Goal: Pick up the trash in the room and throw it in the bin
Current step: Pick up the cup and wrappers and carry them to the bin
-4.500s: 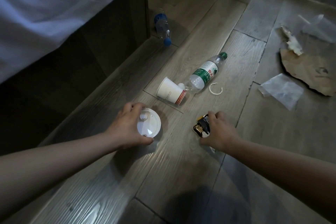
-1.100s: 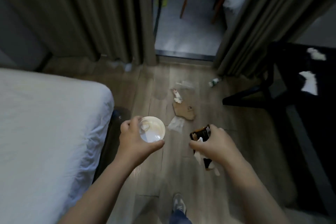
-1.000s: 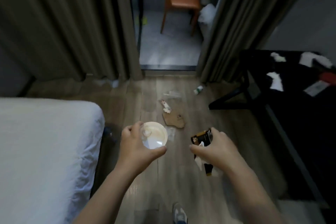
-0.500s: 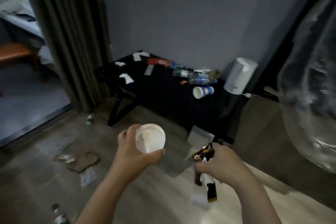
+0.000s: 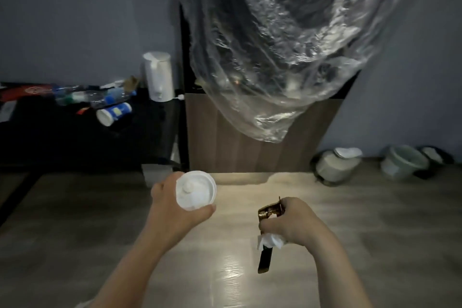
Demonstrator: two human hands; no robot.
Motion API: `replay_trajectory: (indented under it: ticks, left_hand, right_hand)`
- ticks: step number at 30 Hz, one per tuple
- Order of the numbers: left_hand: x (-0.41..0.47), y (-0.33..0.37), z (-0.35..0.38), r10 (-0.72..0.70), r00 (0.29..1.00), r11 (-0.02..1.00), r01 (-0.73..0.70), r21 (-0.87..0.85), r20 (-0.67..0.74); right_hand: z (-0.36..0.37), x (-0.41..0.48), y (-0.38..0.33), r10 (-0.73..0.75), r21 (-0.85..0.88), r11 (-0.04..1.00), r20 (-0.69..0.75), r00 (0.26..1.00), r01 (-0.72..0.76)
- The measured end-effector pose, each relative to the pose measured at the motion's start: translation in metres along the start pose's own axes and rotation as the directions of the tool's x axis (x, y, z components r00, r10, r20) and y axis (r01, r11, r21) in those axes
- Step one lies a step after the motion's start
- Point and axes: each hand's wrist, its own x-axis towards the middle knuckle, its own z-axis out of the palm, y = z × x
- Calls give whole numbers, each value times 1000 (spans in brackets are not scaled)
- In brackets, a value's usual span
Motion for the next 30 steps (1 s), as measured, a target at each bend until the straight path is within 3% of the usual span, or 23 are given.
replay_trajectory:
  ticks: [8, 14, 24, 30]
  left_hand:
    - [1, 104, 154, 150, 969, 985, -163, 49, 198]
    - [3, 143, 231, 232, 919, 966, -255, 33, 320]
    - [86, 196, 332, 376, 787, 920, -381, -95, 490]
    - [155, 237, 385, 445, 710, 876, -471, -102, 546]
  right_hand:
    - [-135, -9, 125, 123, 70, 991, -134, 983, -115]
    - [-189, -12, 176, 193, 167, 973, -198, 961, -161]
    - [-254, 45, 194, 344, 220, 930, -241, 907, -295]
    - [-304, 93, 179, 351, 313, 917, -331, 876, -249]
